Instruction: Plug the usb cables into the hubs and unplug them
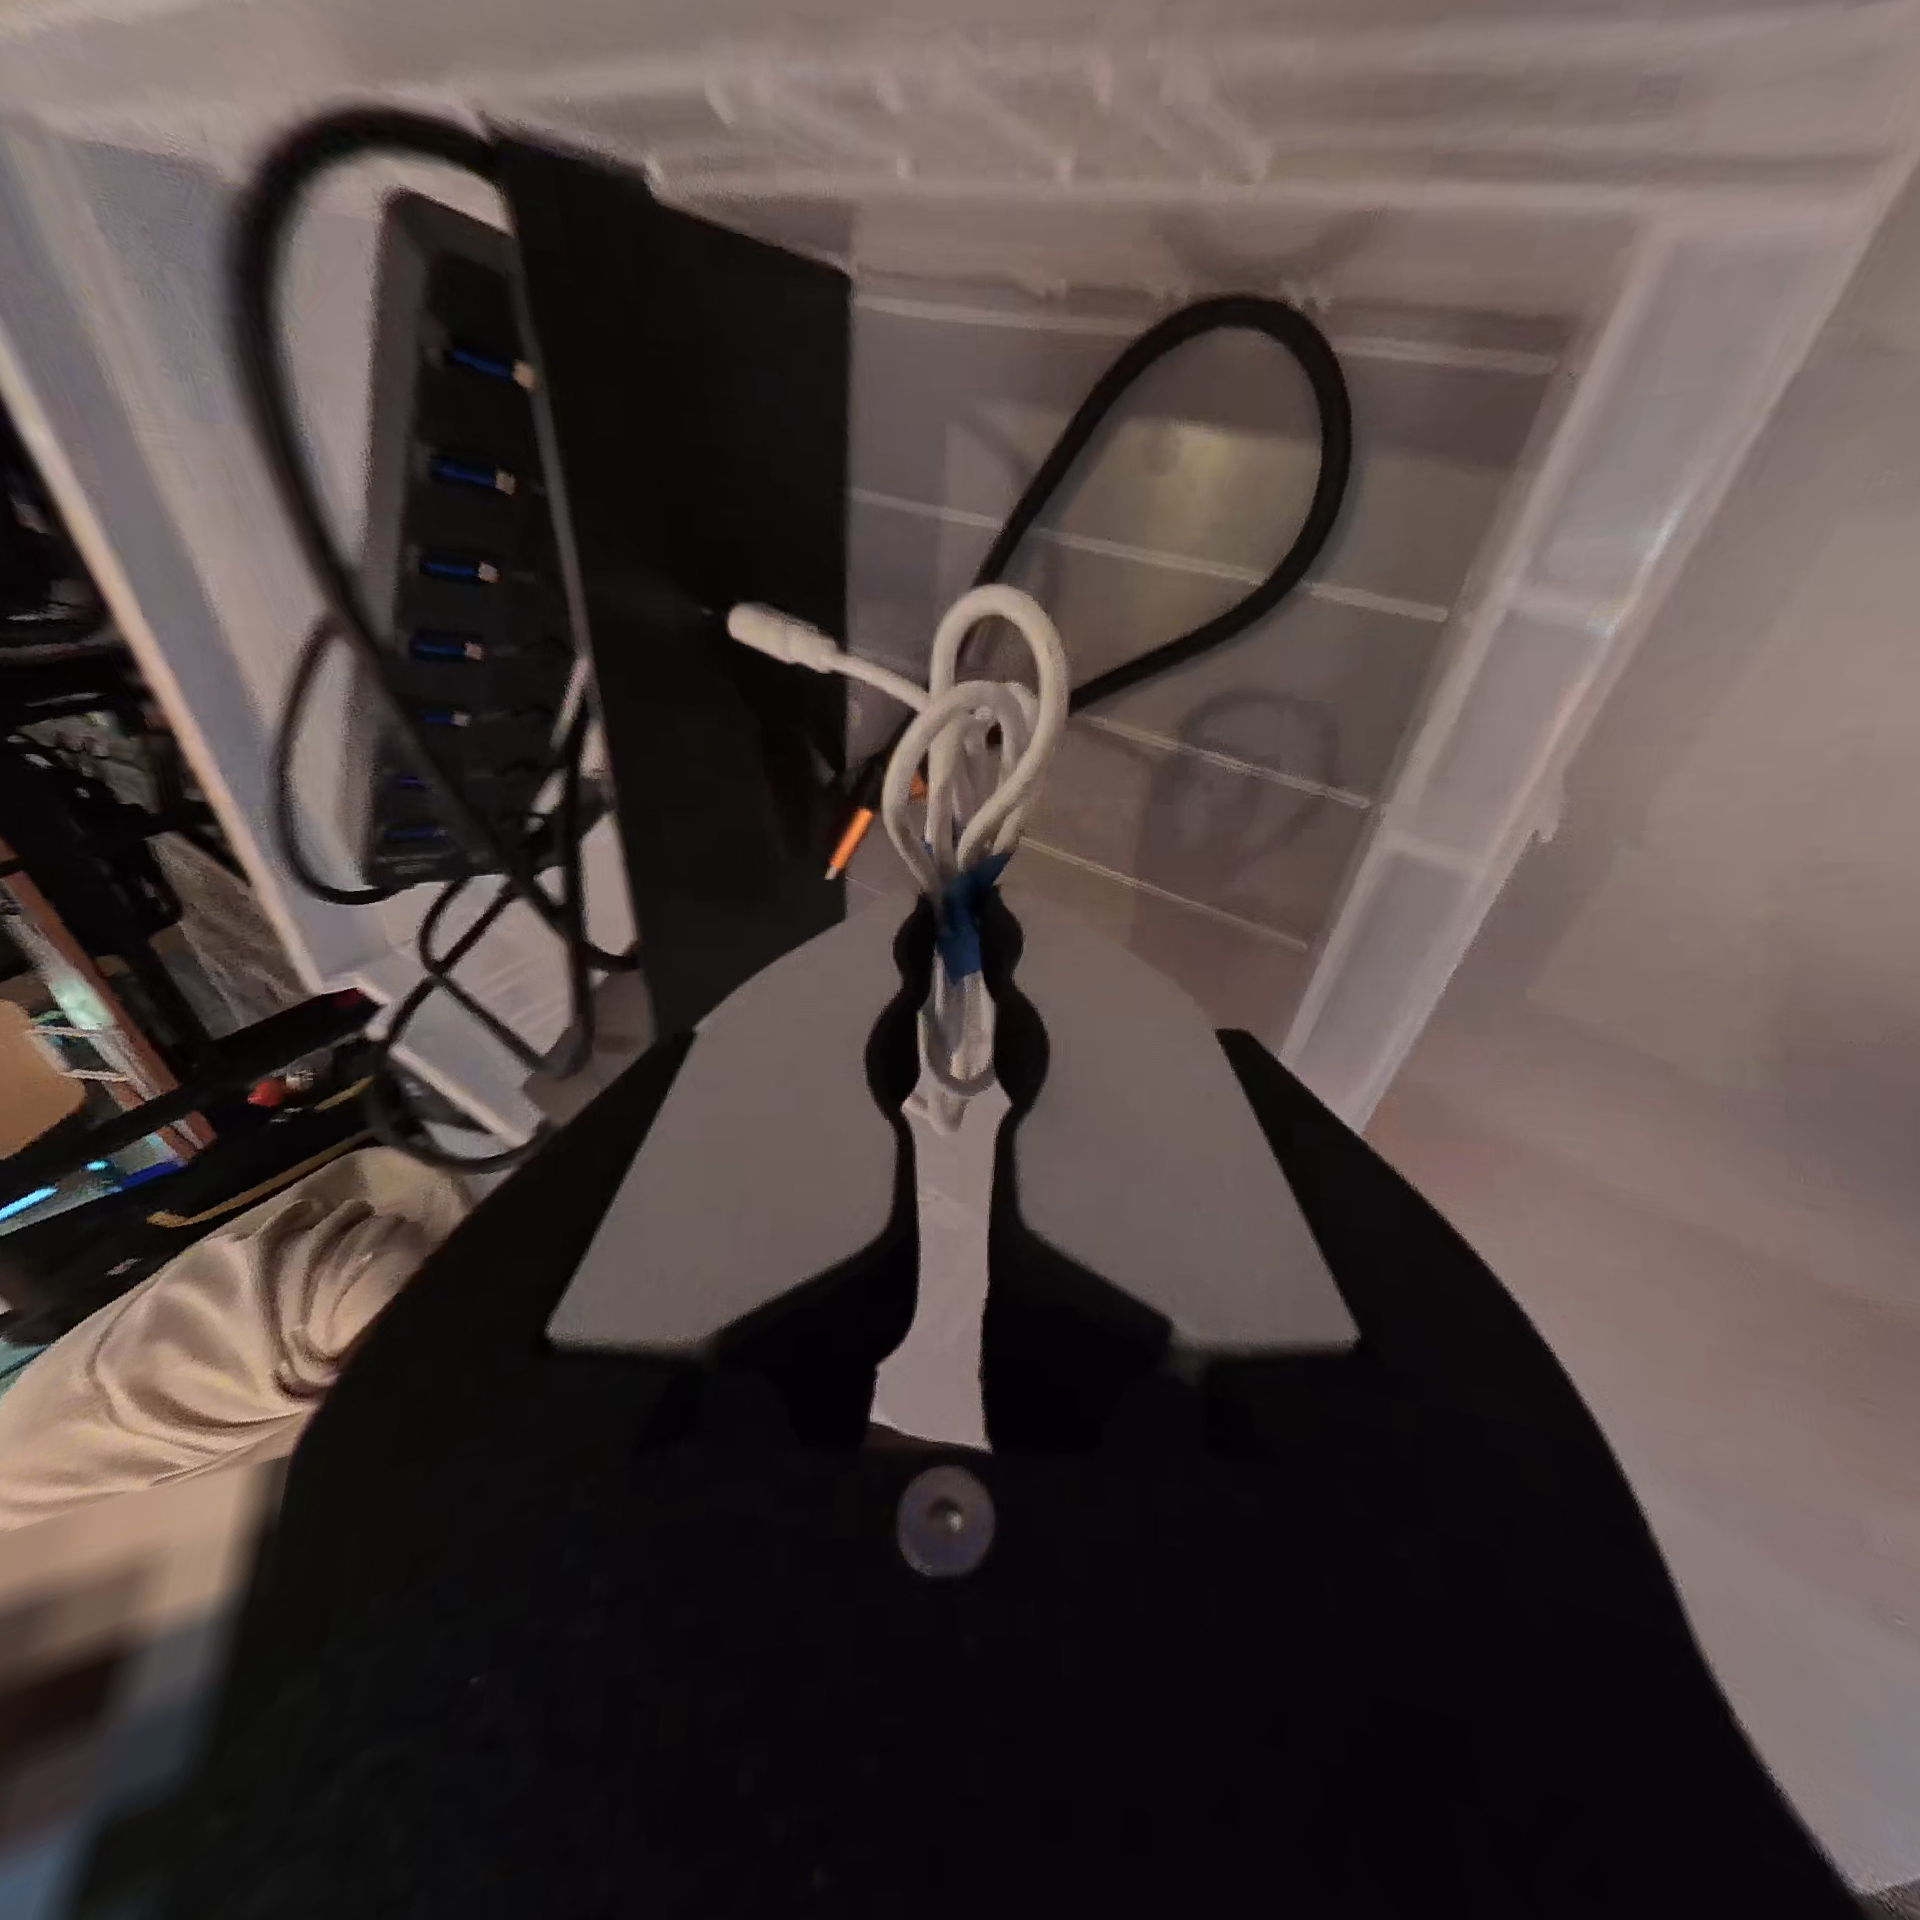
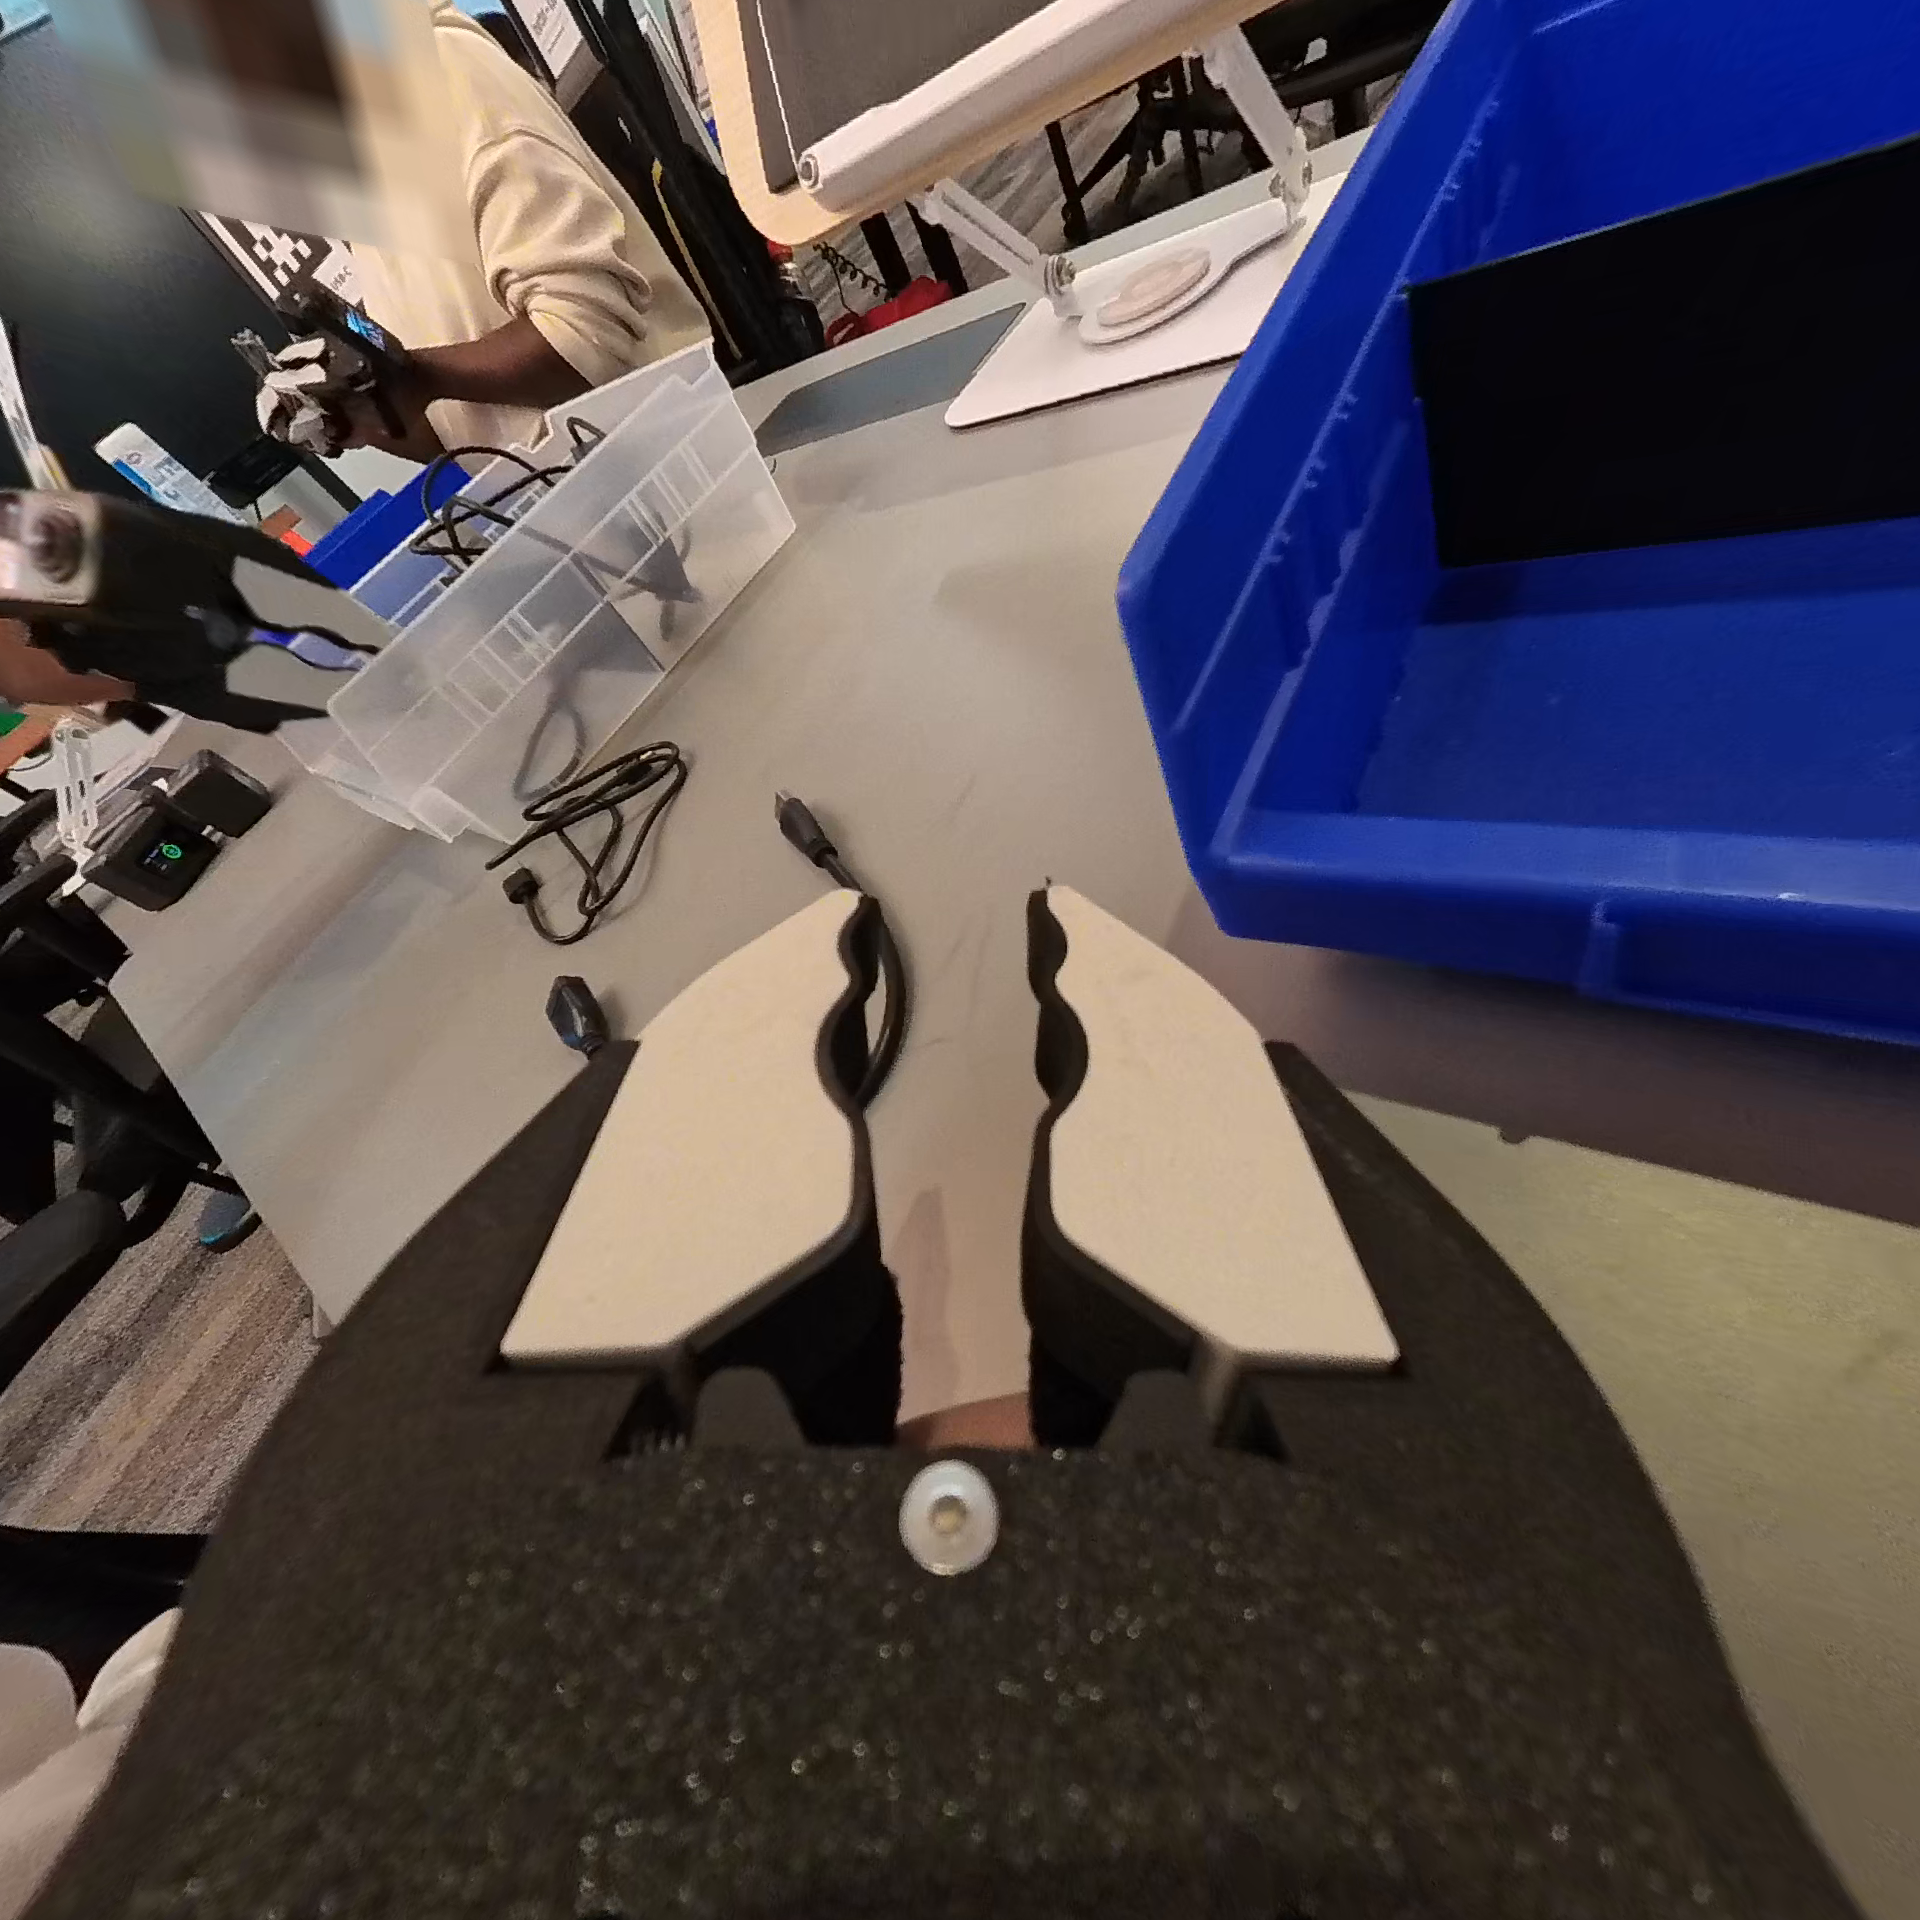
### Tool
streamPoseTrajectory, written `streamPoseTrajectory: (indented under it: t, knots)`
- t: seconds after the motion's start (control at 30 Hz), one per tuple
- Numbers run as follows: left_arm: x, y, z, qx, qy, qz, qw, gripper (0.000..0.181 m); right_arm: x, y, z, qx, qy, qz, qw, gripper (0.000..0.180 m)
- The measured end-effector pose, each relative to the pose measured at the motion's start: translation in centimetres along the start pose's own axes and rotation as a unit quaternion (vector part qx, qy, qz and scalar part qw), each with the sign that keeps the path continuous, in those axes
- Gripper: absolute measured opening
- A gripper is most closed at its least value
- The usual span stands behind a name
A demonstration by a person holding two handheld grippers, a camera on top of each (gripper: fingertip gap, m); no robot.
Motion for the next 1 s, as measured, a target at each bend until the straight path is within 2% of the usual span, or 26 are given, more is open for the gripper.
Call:
streamPoseTrajectory:
  t: [0.13, 0.2, 0.27, 0.37, 0.5, 0.63, 0.73, 0.87, 0.93, 1.0]
  knots:
    - [1.6, 5.4, 4.0, -0.043, -0.001, 0.068, 0.997, 0.008, -0.1, -0.1, -0.1, 0.002, -0.003, 0.000, 1.000, 0.027]
    - [1.3, 8.7, 8.2, -0.105, 0.001, 0.091, 0.990, 0.008, -0.2, -0.1, -0.1, 0.004, -0.004, 0.000, 1.000, 0.027]
    - [-0.6, 10.3, 13.4, -0.170, -0.002, 0.079, 0.982, 0.008, -0.2, -0.1, -0.2, 0.005, -0.006, 0.001, 1.000, 0.027]
    - [-5.4, 8.3, 21.1, -0.232, -0.065, 0.031, 0.970, 0.008, 0.0, -0.2, -0.2, 0.006, -0.013, 0.007, 1.000, 0.027]
    - [-9.2, 1.1, 26.4, -0.215, -0.160, 0.000, 0.963, 0.008, 0.3, -0.3, -0.2, 0.006, -0.014, 0.014, 1.000, 0.027]
    - [-10.3, -4.0, 27.8, -0.207, -0.183, -0.046, 0.960, 0.008, 0.2, 0.1, 0.1, -0.001, -0.007, 0.010, 1.000, 0.027]
    - [-10.7, -4.4, 27.5, -0.199, -0.175, -0.064, 0.962, 0.010, 0.1, 0.4, 0.4, -0.006, -0.012, 0.008, 1.000, 0.027]
    - [-10.3, -1.2, 27.6, -0.254, -0.060, -0.082, 0.962, 0.028, -0.1, 0.8, 0.3, -0.007, -0.026, 0.009, 1.000, 0.027]
    - [-7.9, 1.6, 26.6, -0.302, 0.041, -0.080, 0.949, 0.031, -0.1, 0.7, 0.3, -0.008, -0.027, 0.012, 1.000, 0.027]
    - [-3.4, 4.3, 23.6, -0.323, 0.126, -0.037, 0.937, 0.032, 0.1, 0.6, 0.1, -0.004, -0.019, 0.015, 1.000, 0.027]
Point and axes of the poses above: each gripper's, where its closed fingertips meet, y back along the fingers, z out of its top, x = y × z across the jaws, the point moved 3 cm from there along y, back along the fingers, and after that the axes turned 13 degrees about -x, right-handed, at the moved point
